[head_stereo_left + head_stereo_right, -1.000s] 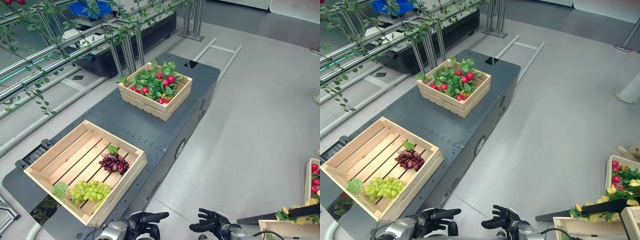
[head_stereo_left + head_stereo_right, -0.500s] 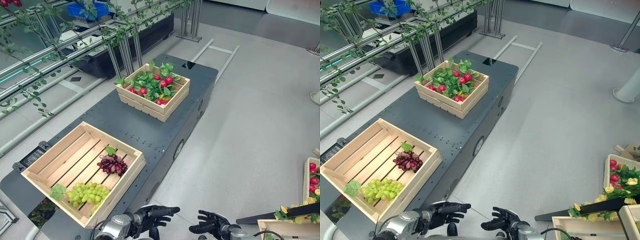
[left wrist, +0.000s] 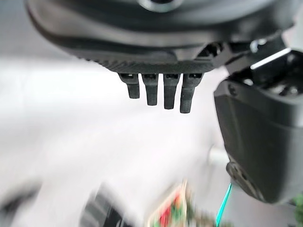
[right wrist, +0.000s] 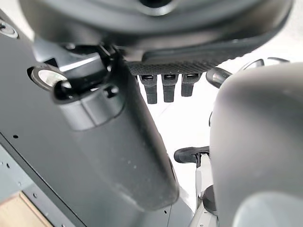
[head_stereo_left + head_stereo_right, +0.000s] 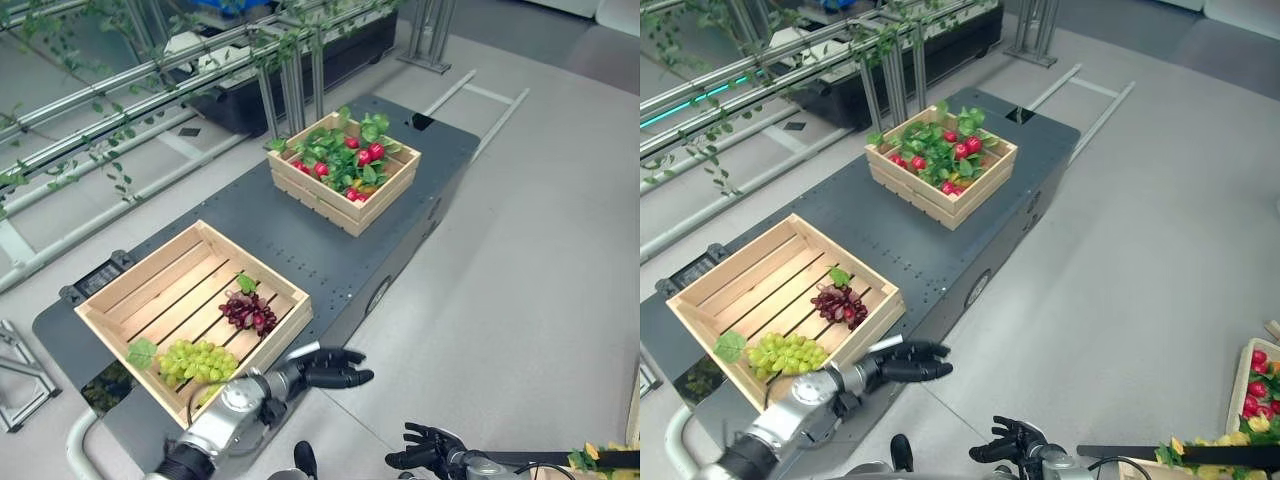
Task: Pick up the fruits from the basket on one side to the basket on the other side
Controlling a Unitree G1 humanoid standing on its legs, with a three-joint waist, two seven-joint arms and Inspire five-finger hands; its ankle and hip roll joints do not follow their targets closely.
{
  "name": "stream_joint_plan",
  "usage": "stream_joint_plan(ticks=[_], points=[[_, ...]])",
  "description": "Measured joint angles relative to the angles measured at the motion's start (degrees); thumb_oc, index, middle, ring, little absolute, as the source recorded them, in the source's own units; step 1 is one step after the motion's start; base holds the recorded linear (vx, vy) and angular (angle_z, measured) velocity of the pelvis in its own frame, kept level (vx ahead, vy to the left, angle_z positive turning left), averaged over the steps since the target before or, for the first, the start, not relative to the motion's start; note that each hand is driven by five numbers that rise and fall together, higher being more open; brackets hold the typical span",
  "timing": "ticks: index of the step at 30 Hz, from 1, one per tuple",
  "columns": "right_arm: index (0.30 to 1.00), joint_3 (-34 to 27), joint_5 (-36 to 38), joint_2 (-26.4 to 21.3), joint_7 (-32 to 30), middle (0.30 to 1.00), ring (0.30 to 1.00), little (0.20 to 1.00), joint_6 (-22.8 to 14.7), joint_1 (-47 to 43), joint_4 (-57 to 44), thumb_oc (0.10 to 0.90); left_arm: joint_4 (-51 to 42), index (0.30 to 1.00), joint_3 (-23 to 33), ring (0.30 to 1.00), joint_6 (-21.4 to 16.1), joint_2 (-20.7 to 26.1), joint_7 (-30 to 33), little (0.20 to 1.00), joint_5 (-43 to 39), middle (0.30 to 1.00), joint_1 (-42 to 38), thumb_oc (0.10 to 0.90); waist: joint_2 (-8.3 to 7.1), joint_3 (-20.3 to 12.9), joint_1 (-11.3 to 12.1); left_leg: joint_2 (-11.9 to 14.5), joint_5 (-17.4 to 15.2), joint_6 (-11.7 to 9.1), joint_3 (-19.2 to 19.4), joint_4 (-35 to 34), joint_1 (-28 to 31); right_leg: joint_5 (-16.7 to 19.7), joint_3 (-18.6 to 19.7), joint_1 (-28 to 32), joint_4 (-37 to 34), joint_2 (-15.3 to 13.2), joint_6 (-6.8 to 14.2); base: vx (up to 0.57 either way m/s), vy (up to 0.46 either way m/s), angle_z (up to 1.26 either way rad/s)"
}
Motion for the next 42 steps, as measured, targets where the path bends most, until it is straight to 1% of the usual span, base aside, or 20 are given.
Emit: stream_joint_plan(ticks=[5, 7, 8, 12, 15, 16, 17, 18, 20, 22, 24, 26, 27, 28, 30, 32, 38, 40, 41, 42], points=[[0.900, -0.47, -0.12, -0.59, 0.14, 0.900, 0.900, 0.900, -0.28, 2.30, -2.03, 0.800, -6.10, 0.900, 10.82, 0.900, -2.72, 2.87, 4.12, 0.900, 0.20, 0.900, -0.07, 0.800, 1.26, 0.75, 2.37, -0.70, -0.88, 1.18, -1.72, 0.00, 1.06, -0.12, -1.04, 0.15, 3.80, -1.46, -0.17, 0.07, 0.202, 0.19], [0.900, -0.58, -0.21, -0.58, 0.51, 0.900, 0.900, 0.900, -0.71, 2.60, -1.62, 0.800, -6.09, 0.900, 11.81, 0.900, -3.82, 3.04, 5.68, 0.900, 2.54, 0.900, 0.34, 0.800, 1.32, 0.81, 3.01, -1.05, -1.06, 1.51, -2.92, 0.01, 1.20, -0.12, -1.17, 0.10, 4.91, -1.98, -0.17, 0.07, 0.183, 0.22], [0.900, -1.31, -0.22, -0.53, 0.65, 0.900, 0.900, 0.900, -0.97, 2.56, -1.31, 0.800, -6.09, 0.900, 11.93, 0.900, -5.78, 3.32, 7.55, 0.900, 4.76, 0.900, 1.56, 0.800, 1.37, 0.89, 3.22, -1.28, -1.22, 1.81, -3.73, 0.00, 1.23, -0.13, -1.07, -0.11, 6.43, -2.45, -0.15, 0.09, 0.255, 0.38], [0.900, -2.69, -0.21, -0.98, 0.63, 0.900, 0.900, 0.900, -2.86, 2.74, -0.75, 0.800, -6.09, 0.900, 12.06, 0.900, -11.12, 3.22, 12.53, 0.900, 6.87, 0.900, 6.18, 0.800, 2.17, 1.35, 3.23, -0.94, -1.71, 3.09, -6.16, 0.02, 1.67, -0.33, -0.70, -3.72, 15.97, -4.12, 0.01, 0.03, 0.201, 0.28], [0.900, -4.77, -0.21, -1.12, 0.66, 0.900, 0.900, 0.900, -5.16, 2.82, -0.07, 0.800, -5.31, 0.900, 12.17, 0.900, -14.56, 3.09, 16.79, 0.900, 7.31, 0.900, 7.62, 0.800, 2.10, 1.51, 4.17, -1.53, -1.92, 4.01, -7.49, 0.03, 1.80, -0.39, 2.85, -9.38, 28.54, -7.08, 0.78, 0.00, 0.086, 0.25], [0.900, -5.18, -0.21, -1.32, 0.67, 0.900, 0.900, 0.900, -5.67, 2.76, 0.04, 0.800, -5.17, 0.900, 12.26, 0.900, -15.07, 3.07, 18.46, 0.900, 7.82, 0.900, 7.62, 0.800, 2.07, 1.54, 4.26, -1.56, -2.11, 4.37, -8.17, 0.05, 1.98, -1.55, 4.34, -11.52, 31.87, -7.17, 1.21, 0.00, -0.085, 0.40], [0.900, -5.18, -0.20, -1.32, 0.67, 0.900, 0.900, 0.900, -6.12, 2.69, 0.21, 0.800, -4.68, 0.900, 12.71, 0.900, -16.19, 2.48, 20.28, 0.900, 7.96, 0.900, 7.61, 0.800, 2.24, 1.66, 4.40, -1.27, -1.96, 4.18, -9.19, 0.09, 2.12, -2.62, 5.20, -12.84, 32.26, -5.93, 0.46, 0.00, -0.097, 0.47], [0.900, -5.18, -0.10, -1.26, 0.68, 0.900, 0.900, 0.900, -6.54, 2.70, 0.29, 0.800, -4.41, 0.900, 13.03, 0.900, -16.66, 2.14, 21.19, 0.900, 7.93, 0.900, 7.55, 0.800, 2.34, 1.79, 4.30, -1.14, -2.01, 4.18, -10.26, 0.08, 2.21, -2.93, 5.96, -13.33, 30.95, -4.44, -0.02, 0.10, -0.183, 0.70], [0.900, -5.14, 0.02, -0.98, 0.79, 0.900, 0.900, 0.900, -7.58, 2.51, 1.23, 0.800, -4.20, 0.900, 14.10, 0.900, -16.75, 1.59, 23.05, 0.900, 7.96, 0.900, 7.29, 0.800, 2.34, 2.64, 3.89, -0.84, -1.87, 3.75, -13.34, 0.11, 3.04, -2.87, 8.10, -13.70, 22.36, -0.29, -0.05, 0.11, -0.222, 0.81], [0.900, -5.17, 0.06, -0.93, 0.81, 0.900, 0.900, 0.900, -7.93, 2.57, 2.24, 0.800, -4.20, 0.900, 14.18, 0.900, -16.86, 0.73, 24.64, 0.900, 8.05, 0.900, 7.30, 0.800, 2.13, 2.68, 4.35, -0.92, -1.96, 3.23, -14.84, 0.10, 3.17, -2.52, 9.19, -14.35, 15.66, 0.31, -0.07, 0.12, -0.257, 0.56], [0.900, -5.15, 0.18, -0.56, 0.82, 0.900, 0.900, 0.900, -9.02, 2.45, 3.08, 0.800, -4.21, 0.900, 14.06, 0.900, -16.86, 0.38, 26.07, 0.900, 9.20, 0.900, 7.34, 0.800, 1.47, 2.65, 4.49, -0.92, -2.40, 2.65, -16.73, 0.09, 3.16, -0.74, 11.91, -14.60, 7.94, 0.17, 1.95, 0.16, -0.282, 0.46], [0.900, -5.12, 1.94, 1.32, 0.86, 0.900, 0.900, 0.900, -9.52, 2.52, 3.09, 0.800, -4.19, 0.900, 14.06, 0.900, -16.86, 0.60, 27.67, 0.900, 9.25, 0.900, 7.39, 0.800, -1.26, 2.45, 4.46, -1.29, -3.05, 0.86, -19.55, 0.09, 3.36, 3.94, 15.94, -13.36, -1.20, -0.95, 1.73, 0.18, -0.308, 0.52], [0.900, -5.18, 2.69, 1.85, 0.86, 0.900, 0.900, 0.900, -9.54, 2.87, 2.75, 0.800, -4.20, 0.900, 14.06, 0.900, -16.86, 0.61, 28.00, 0.900, 9.26, 0.900, 7.39, 0.800, -2.00, 2.38, 4.23, -1.39, -3.18, 0.39, -20.23, 0.09, 3.34, 4.32, 16.98, -12.64, -2.83, -0.90, 1.52, 0.17, -0.323, 0.76], [0.900, -5.20, 3.92, 3.09, 0.89, 0.900, 0.900, 0.900, -9.71, 4.13, 1.52, 0.800, -4.17, 0.900, 14.08, 0.900, -16.92, 0.96, 28.69, 0.900, 9.44, 0.900, 7.46, 0.800, -4.24, 2.43, 3.80, -1.46, -3.71, -1.62, -21.60, 0.37, 3.22, 8.27, 18.47, -11.38, -2.52, -1.17, 1.55, 0.13, -0.273, 0.86], [0.900, -6.14, 4.71, 2.94, 1.02, 0.900, 0.900, 0.900, -9.79, 4.59, 0.03, 0.800, -4.26, 0.900, 13.75, 0.900, -17.42, -0.22, 29.27, 0.900, 9.77, 0.900, 9.11, 0.800, -3.01, 2.65, 2.35, 1.68, -4.81, -3.99, -19.98, 2.93, 2.15, 6.50, 18.59, -9.63, -1.82, 1.85, -0.06, 0.15, -0.366, 0.83], [0.900, -6.61, 4.63, 2.47, 1.24, 0.900, 0.900, 0.900, -10.02, 5.66, -2.40, 0.800, -4.30, 0.900, 13.77, 0.900, -17.46, -0.21, 29.38, 0.900, 9.91, 0.900, 9.98, 0.800, -2.50, 2.75, 1.30, 3.66, -5.60, -5.17, -20.03, 5.29, 0.60, 4.96, 18.33, -8.58, -1.29, 3.97, -0.86, 0.13, -0.409, 0.75], [0.900, -5.94, 4.49, 0.33, 2.91, 0.900, 0.900, 0.900, -8.83, 6.30, -2.71, 0.800, -4.85, 0.900, 13.81, 0.900, -17.42, 0.18, 32.57, 0.900, 12.91, 0.900, 7.92, 0.800, -2.39, 2.86, 1.98, 6.94, -3.61, -7.78, -19.98, 4.97, -1.01, 2.45, 16.58, -5.56, -2.62, 7.38, -2.77, 0.03, -0.272, 0.69], [0.900, -5.56, 4.69, 0.39, 2.87, 0.900, 0.900, 0.900, -8.79, 5.62, -1.39, 0.800, -5.19, 0.900, 13.51, 0.900, -17.41, 0.50, 32.78, 0.900, 13.87, 0.900, 5.53, 0.800, -2.13, 3.02, 1.91, 7.77, -2.06, -7.66, -17.16, 4.21, -2.86, 2.05, 13.71, -5.82, -2.64, 7.49, -3.29, -0.06, -0.014, 0.74], [0.900, -5.48, 5.00, 0.36, 2.82, 0.900, 0.900, 0.900, -8.91, 5.53, -1.12, 0.800, -5.22, 0.900, 12.98, 0.900, -17.40, 0.60, 33.09, 0.900, 14.95, 0.900, 4.37, 0.800, -1.87, 3.17, 1.63, 8.05, -1.66, -6.71, -15.29, 3.86, -3.53, 1.88, 12.41, -5.90, -2.62, 7.34, -3.31, -0.08, 0.073, 0.89], [0.900, -4.73, 6.02, 0.17, 2.55, 0.900, 0.900, 0.900, -9.06, 5.07, -0.34, 0.800, -5.31, 0.900, 11.19, 0.900, -17.41, 1.09, 33.84, 0.900, 17.19, 0.900, 2.04, 0.800, -1.23, 3.45, 1.28, 8.95, -1.17, -5.97, -10.88, 3.34, -4.65, 1.80, 9.65, -6.34, -2.63, 6.78, -3.23, -0.08, 0.131, 0.84]])
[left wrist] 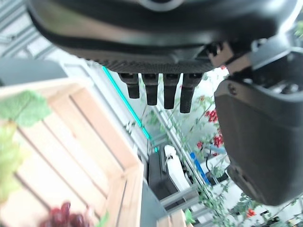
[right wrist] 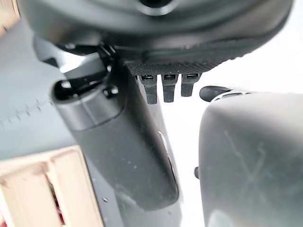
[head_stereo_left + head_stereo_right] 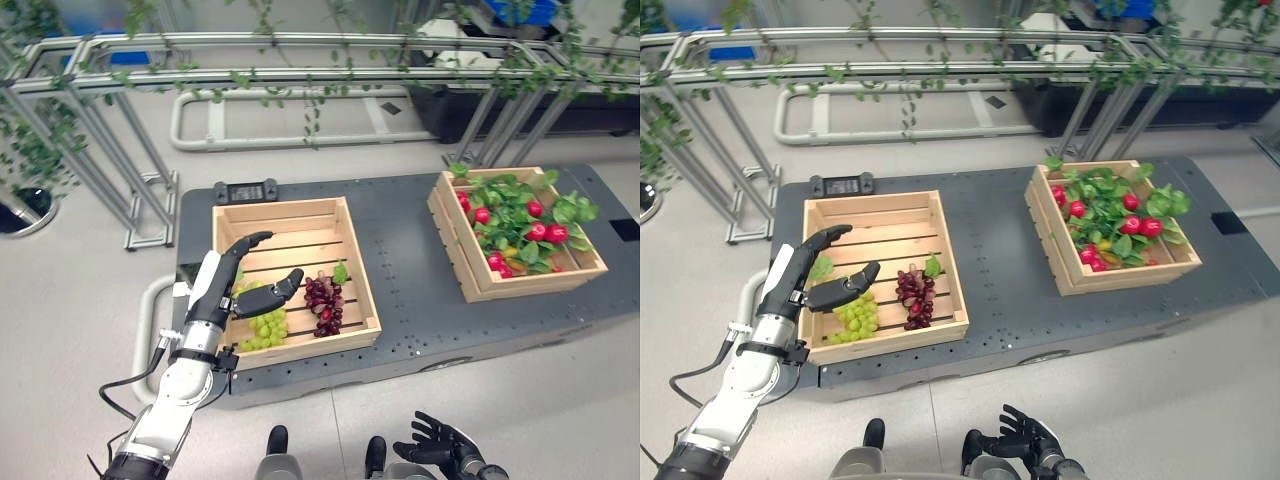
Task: Pick up the fruits from the basket on one side to the basket on the other side
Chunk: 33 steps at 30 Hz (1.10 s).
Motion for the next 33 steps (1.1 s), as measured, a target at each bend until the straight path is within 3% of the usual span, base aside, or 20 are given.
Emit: stream_joint_plan(ticks=[3, 5, 10, 16, 22, 27, 33], points=[[0.900, 0.87, 0.92, -1.24, -0.20, 0.900, 0.900, 0.900, -0.86, -3.13, 1.40, 0.800, -1.12, 0.900, -3.00, 0.900, -0.05, 4.38, 2.34, 0.900, 4.27, 0.900, -1.82, 0.800, 2.17, 1.25, 0.71, -1.18, 2.11, -0.51, 0.18, -0.50, -1.70, 0.51, 0.64, -2.68, 0.29, -1.19, 0.77, -0.01, 0.200, 0.16], [0.900, 0.84, 0.92, -1.33, -0.21, 0.900, 0.900, 0.900, -1.46, -3.65, 1.31, 0.800, -1.00, 0.900, -3.32, 0.900, -0.04, 6.75, 3.49, 0.900, 6.63, 0.900, -1.87, 0.800, 2.66, 1.56, -0.29, -2.69, 2.68, 0.10, 0.30, -1.53, -1.42, 1.02, 0.68, -2.74, 0.21, -2.20, 1.77, 0.07, 0.190, -0.08], [0.900, 0.98, 0.74, -1.23, -0.17, 0.900, 0.900, 0.900, -1.56, -2.29, 0.10, 0.800, -0.99, 0.900, -1.95, 0.900, -0.04, 12.97, 7.63, 0.900, 12.60, 0.900, -2.91, 0.800, 2.47, 2.02, -0.57, -4.90, 2.59, 1.34, 0.70, -3.02, -0.18, 1.19, 0.86, -2.49, 0.09, -4.33, 2.62, 0.07, 0.190, 0.00], [0.900, 0.70, 0.73, -1.28, -0.17, 0.900, 0.900, 0.900, -1.56, -2.28, -0.26, 0.800, -0.94, 0.900, -0.76, 0.900, 0.00, 18.78, 9.11, 0.900, 20.36, 0.900, -4.96, 0.800, 1.57, 4.23, -0.02, -5.43, 2.34, 1.60, 1.76, -3.02, 0.34, 0.86, 1.79, -2.22, 0.09, -4.98, 3.84, 0.04, 0.095, -0.04], [0.900, 0.68, 0.74, -1.86, -0.15, 0.900, 0.900, 0.900, -1.35, -2.25, -1.02, 0.800, -0.94, 0.900, -1.07, 0.900, 0.82, 23.29, 10.80, 0.900, 29.87, 0.900, -5.16, 0.800, 1.24, 6.49, -1.04, -5.43, 2.35, 1.61, 2.12, -2.91, 0.08, 0.98, 2.42, -2.76, 0.13, -5.02, 4.02, 0.00, 0.029, -0.04], [0.900, 0.78, 0.95, -2.39, -0.15, 0.900, 0.900, 0.900, -0.41, -2.59, -3.26, 0.800, 0.94, 0.900, -5.08, 0.900, 5.09, 26.41, 10.69, 0.900, 34.07, 0.900, -10.18, 0.800, 1.47, 6.74, -1.67, -5.38, 2.35, 1.61, 2.40, -2.63, -1.56, 1.02, 2.85, -4.54, 0.24, -5.00, 4.02, -0.01, 0.004, -0.02], [0.900, 1.00, 1.27, -3.83, -0.12, 0.900, 0.900, 0.900, -0.19, -5.41, -5.80, 0.800, 2.84, 0.900, -12.12, 0.900, 8.44, 28.62, 7.20, 0.900, 38.60, 0.900, -20.03, 0.800, 2.05, 11.10, -2.65, -5.29, 2.34, 1.60, 3.17, -2.28, -2.25, 1.14, 3.89, -5.49, 0.41, -4.98, 4.03, -0.03, 0.007, -0.05]])
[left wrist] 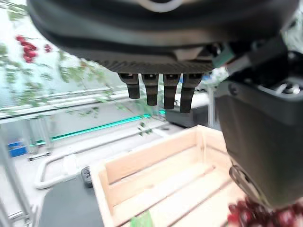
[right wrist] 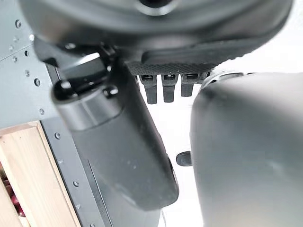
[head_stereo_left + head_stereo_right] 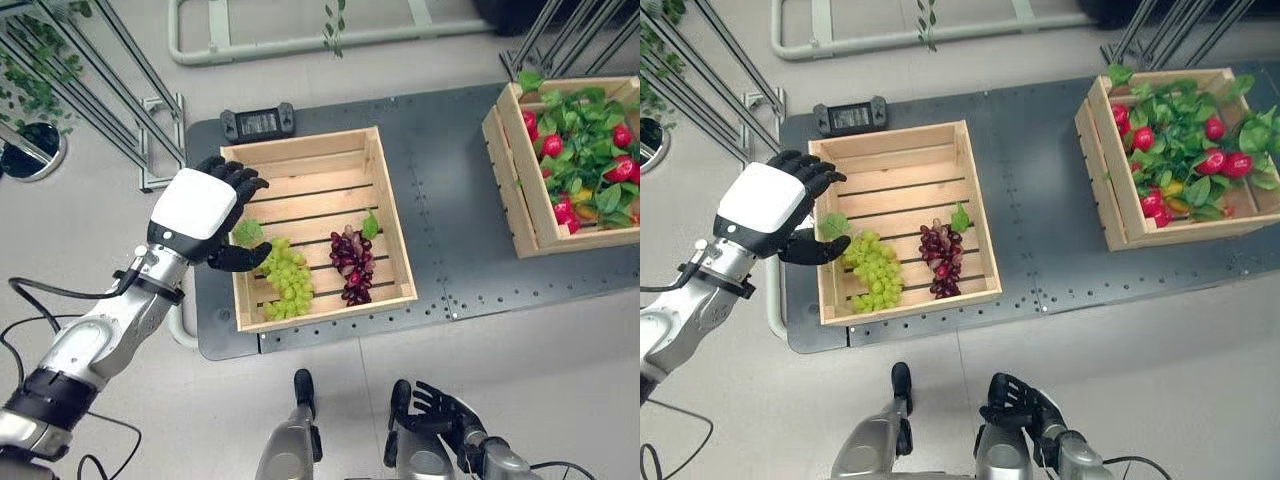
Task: Pick up the fruits from the basket on one side to the basket on the other side
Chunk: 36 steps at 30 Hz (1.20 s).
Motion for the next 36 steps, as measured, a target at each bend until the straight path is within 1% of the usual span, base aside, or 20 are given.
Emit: stream_joint_plan(ticks=[2, 3, 4, 5, 8, 10, 11, 12, 13, 15, 16, 17, 22, 26, 31, 36], points=[[0.900, 0.10, 0.16, -0.69, 0.01, 0.900, 0.900, 0.900, 0.16, -1.03, -0.64, 0.800, 0.54, 0.900, -2.79, 0.900, 0.54, 0.64, -1.42, 0.900, 1.70, 0.900, -3.17, 0.800, 0.00, 1.23, -0.45, 0.00, -0.07, 0.06, -0.06, 0.51, -0.75, 0.02, -0.09, -0.37, 0.06, -0.02, 0.00, -0.05, -0.004, 0.04], [0.900, 0.19, 0.53, -1.09, 0.02, 0.900, 0.900, 0.900, 0.30, -1.69, -0.74, 0.800, 1.14, 0.900, -4.99, 0.900, 0.86, 0.75, -2.53, 0.900, 3.02, 0.900, -5.52, 0.800, 0.04, 1.31, -0.62, 0.07, -0.10, 0.07, -0.03, 0.98, -1.89, 0.04, -0.01, -1.41, 0.37, -0.02, -0.02, -0.05, -0.009, 0.02], [0.900, 0.35, 1.51, -1.35, 0.02, 0.900, 0.900, 0.900, 0.34, -2.09, -0.72, 0.800, 1.43, 0.900, -5.91, 0.900, 1.00, 0.74, -3.05, 0.900, 3.82, 0.900, -6.60, 0.800, 0.00, 1.51, -0.78, 0.11, -0.10, 0.07, 0.03, 1.25, -2.38, 0.05, 0.01, -1.94, 0.69, -0.02, -0.04, -0.03, -0.010, -0.01], [0.900, 1.36, 2.25, -2.15, 0.04, 0.900, 0.900, 0.900, 0.34, -3.19, -0.77, 0.800, 1.97, 0.900, -8.10, 0.900, 1.40, 0.88, -4.26, 0.900, 5.14, 0.900, -9.54, 0.800, -0.14, 2.74, -0.84, 0.14, -0.18, 0.05, 0.14, 1.93, -2.84, 0.03, 0.04, -2.21, 1.13, -0.06, -0.06, 0.00, 0.000, 0.00], [0.900, 2.03, 2.36, -2.93, 0.10, 0.900, 0.900, 0.900, 0.33, -4.26, -0.67, 0.800, 2.40, 0.900, -11.70, 0.900, 1.69, 0.96, -6.40, 0.900, 7.46, 0.900, -13.11, 0.800, -0.20, 3.29, -1.15, 0.20, -0.37, 0.15, 0.09, 2.80, -3.98, -0.01, 0.00, -3.10, 1.64, -0.10, -0.15, -0.04, -0.037, 0.03], [0.900, 2.46, 2.69, -2.92, 0.21, 0.900, 0.900, 0.900, 0.32, -5.26, -0.52, 0.800, 3.13, 0.900, -14.71, 0.900, 1.86, 1.06, -9.30, 0.900, 9.99, 0.900, -16.24, 0.800, -0.75, 3.99, -1.43, 0.31, -0.92, 0.29, 0.13, 4.21, -4.75, -0.08, -0.01, -3.41, 2.18, -0.13, -0.24, -0.04, -0.060, 0.02], [0.900, 2.53, 3.17, -2.92, 0.32, 0.900, 0.900, 0.900, 0.31, -5.35, -0.54, 0.800, 3.24, 0.900, -15.50, 0.900, 1.83, 1.06, -9.93, 0.900, 10.54, 0.900, -17.06, 0.800, -0.79, 4.00, -1.59, 0.37, -1.01, 0.34, 0.11, 4.54, -5.11, -0.10, -0.11, -3.66, 2.41, -0.12, -0.27, -0.05, -0.051, 0.04], [0.900, 2.54, 4.21, -2.93, 0.46, 0.900, 0.900, 0.900, 0.28, -5.86, -0.53, 0.800, 3.44, 0.900, -17.61, 0.900, 1.70, 1.10, -12.19, 0.900, 11.58, 0.900, -19.47, 0.800, -0.95, 4.09, -1.90, 0.54, -1.14, 0.47, 0.07, 5.54, -6.37, -0.16, -0.10, -4.82, 3.31, -0.07, -0.35, -0.05, -0.042, 0.02], [0.900, 2.84, 4.24, -2.91, 0.49, 0.900, 0.900, 0.900, 0.26, -6.48, -0.51, 0.800, 3.47, 0.900, -19.05, 0.900, 1.57, 1.48, -13.72, 0.900, 11.84, 0.900, -21.04, 0.800, -1.27, 4.35, -1.91, 0.62, -1.18, 0.49, 0.07, 6.03, -6.85, -0.18, 0.04, -5.41, 3.77, -0.07, -0.37, 0.00, 0.000, 0.00], [0.900, 4.06, 4.49, -2.92, 0.51, 0.900, 0.900, 0.900, 0.21, -7.42, -0.52, 0.800, 3.53, 0.900, -19.85, 0.900, 1.43, 1.57, -15.99, 0.900, 11.92, 0.900, -21.77, 0.800, -1.89, 4.67, -2.25, 0.74, -1.23, 0.57, 0.15, 6.69, -7.32, -0.19, 0.21, -6.20, 4.68, -0.07, -0.41, -0.04, -0.035, -0.06], [0.900, 4.18, 4.62, -2.89, 0.51, 0.900, 0.900, 0.900, 0.11, -7.41, -0.55, 0.800, 3.64, 0.900, -21.22, 0.900, 1.40, 1.51, -16.87, 0.900, 11.93, 0.900, -22.92, 0.800, -1.99, 4.73, -2.37, 0.79, -1.25, 0.60, 0.15, 7.16, -7.75, -0.27, 0.21, -6.55, 5.10, -0.08, -0.48, -0.04, -0.044, -0.03], [0.900, 4.47, 4.61, -2.85, 0.51, 0.900, 0.900, 0.900, 0.11, -7.64, -0.23, 0.800, 3.86, 0.900, -23.78, 0.900, 0.78, 1.53, -18.98, 0.900, 12.00, 0.900, -25.57, 0.800, -2.11, 4.79, -2.19, 0.95, -1.36, 0.69, 0.04, 8.09, -8.81, -0.38, 0.23, -7.44, 5.76, -0.06, -0.64, 0.00, 0.000, 0.00], [0.900, 4.48, 4.60, -2.67, 0.53, 0.900, 0.900, 0.900, 0.02, -7.28, 1.94, 0.800, 3.53, 0.900, -23.90, 0.900, -2.24, 1.74, -25.91, 0.900, 11.60, 0.900, -25.99, 0.800, -2.15, 4.81, -2.31, 1.08, -1.39, 0.77, 0.10, 9.20, -9.70, -0.37, 1.08, -8.47, 6.89, -0.09, -0.63, 0.00, -0.006, -0.02], [0.900, 4.49, 4.59, -2.68, 0.54, 0.900, 0.900, 0.900, -0.17, -7.27, 1.77, 0.800, 0.40, 0.900, -23.90, 0.900, -3.24, 3.52, -31.41, 0.900, 10.79, 0.900, -25.99, 0.800, -2.14, 4.82, -1.97, 1.12, -1.38, 0.78, -0.05, 9.65, -10.37, -0.35, 0.97, -8.91, 7.01, -0.09, -0.62, -0.01, -0.044, 0.01], [0.900, 4.49, 4.59, -2.66, 0.56, 0.900, 0.900, 0.900, -0.51, -7.29, 1.60, 0.800, -3.65, 0.900, -23.08, 0.900, -3.19, 6.62, -35.13, 0.900, 10.47, 0.900, -26.03, 0.800, -2.14, 4.82, -1.50, 1.11, -1.39, 0.78, -0.09, 9.61, -10.37, -0.35, 0.91, -8.88, 7.00, -0.09, -0.63, 0.00, -0.016, 0.00], [0.900, 4.51, 4.60, -2.66, 0.57, 0.900, 0.900, 0.900, -0.94, -7.31, 1.38, 0.800, -4.07, 0.900, -22.63, 0.900, -2.96, 6.74, -36.06, 0.900, 10.84, 0.900, -26.49, 0.800, -2.14, 4.82, -0.68, 1.11, -1.38, 0.78, -0.20, 9.53, -10.37, -0.36, 0.67, -8.83, 6.98, -0.05, -0.65, 0.00, -0.049, 0.01]])
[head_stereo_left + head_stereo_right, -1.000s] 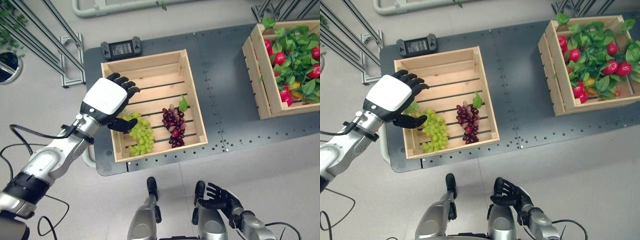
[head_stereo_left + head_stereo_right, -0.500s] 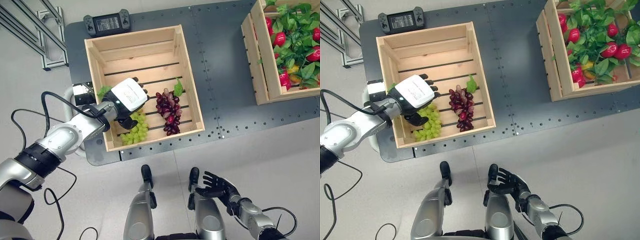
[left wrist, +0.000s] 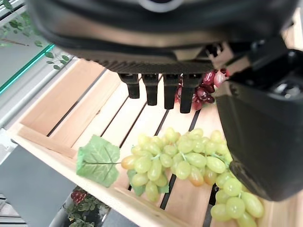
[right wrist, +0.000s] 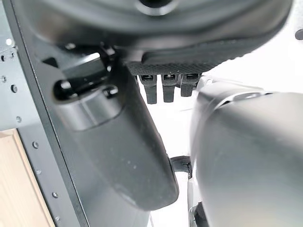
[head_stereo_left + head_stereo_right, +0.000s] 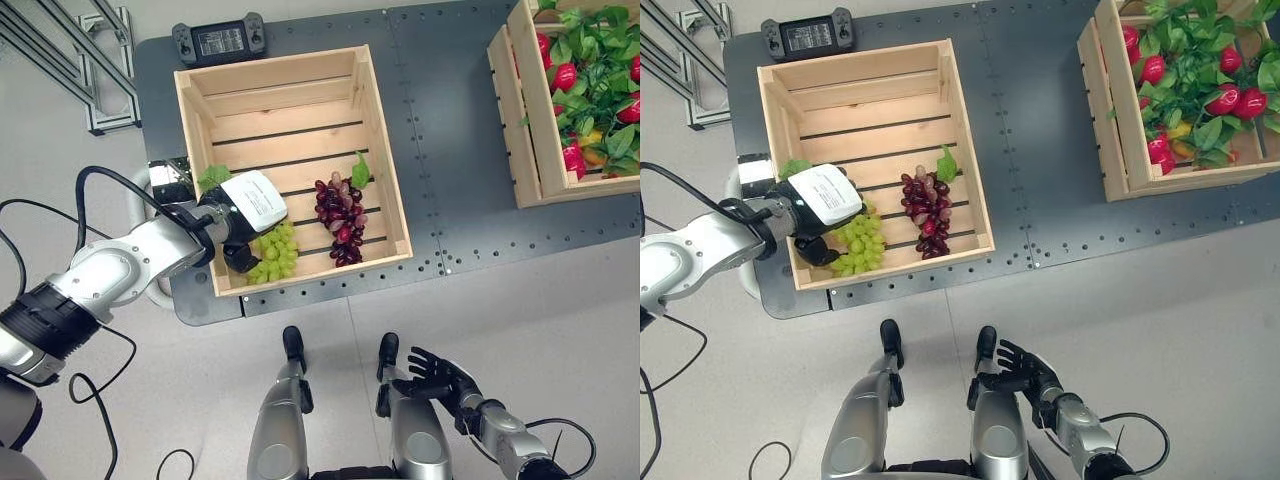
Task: Pick up the fruits from the basket on one side to the basket on the other side
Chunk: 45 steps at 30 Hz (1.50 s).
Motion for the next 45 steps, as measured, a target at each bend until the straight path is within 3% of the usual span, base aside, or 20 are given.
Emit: stream_joint_plan(ticks=[10, 16, 25, 32, 38, 45], points=[[0.900, 0.88, 0.01, 0.02, 0.08, 0.900, 0.900, 0.900, -0.54, -0.02, -0.14, 0.800, 2.45, 0.900, -0.89, 0.900, 0.23, -0.14, 0.08, 0.900, 1.06, 0.900, -1.69, 0.800, -0.11, 0.02, 0.01, 0.00, 0.01, 0.01, -0.81, 0.42, 0.06, -0.03, -0.79, 0.72, 0.02, 0.08, -0.05, 0.01, -0.012, 0.03], [0.900, 2.19, 0.07, 0.55, 0.07, 0.900, 0.900, 0.900, -0.55, -0.02, -0.65, 0.800, 7.25, 0.900, -1.52, 0.900, 3.13, -1.07, 5.72, 0.900, 3.41, 0.900, -1.69, 0.800, -0.20, 0.02, 0.08, 0.02, 0.01, 0.01, -0.85, 0.44, 0.05, -0.02, -0.81, 0.75, 0.02, 0.11, -0.06, 0.00, 0.000, 0.00], [0.900, 2.33, 1.77, 0.63, 0.07, 0.900, 0.900, 0.900, -0.84, -0.15, -1.02, 0.800, 16.33, 0.900, -4.88, 0.900, 5.22, -7.14, 15.96, 0.900, 9.44, 0.900, -1.69, 0.800, -1.24, 0.24, -0.42, 0.02, 0.00, 0.01, -0.79, 0.52, 0.05, -0.02, -0.69, 0.69, 0.12, 0.10, -0.06, 0.00, 0.000, 0.00], [0.900, 4.20, 2.00, 1.46, 0.07, 0.900, 0.900, 0.900, -0.84, -2.35, -1.53, 0.800, 24.36, 0.900, -5.67, 0.900, 9.47, -13.06, 17.53, 0.900, 12.30, 0.900, -1.65, 0.800, -2.92, 0.57, -1.78, 0.22, -0.03, 0.04, -0.27, 1.24, -1.77, -0.06, 0.45, -1.80, 1.41, 0.11, -0.12, 0.00, 0.000, -0.04], [0.900, 4.52, 2.33, 2.06, 0.06, 0.900, 0.900, 0.900, -0.84, -2.55, -2.01, 0.800, 28.33, 0.900, -5.68, 0.900, 11.10, -16.24, 18.62, 0.900, 14.61, 0.900, -1.71, 0.800, -2.93, 0.58, -2.80, 0.28, -0.21, 0.27, 0.09, 2.13, -2.43, -0.17, 0.86, -2.86, 2.45, -0.01, -0.22, 0.00, 0.010, -0.04], [0.900, 4.54, 3.96, 2.00, 0.02, 0.900, 0.900, 0.900, -0.85, -3.65, -1.96, 0.800, 32.12, 0.900, -5.73, 0.900, 16.16, -19.01, 18.27, 0.900, 17.92, 0.900, -2.62, 0.800, -2.93, 0.58, -3.01, 0.76, -0.37, 0.51, 0.58, 4.12, -5.06, -0.64, 2.12, -6.77, 5.91, -0.05, -0.54, 0.00, 0.017, -0.07]])
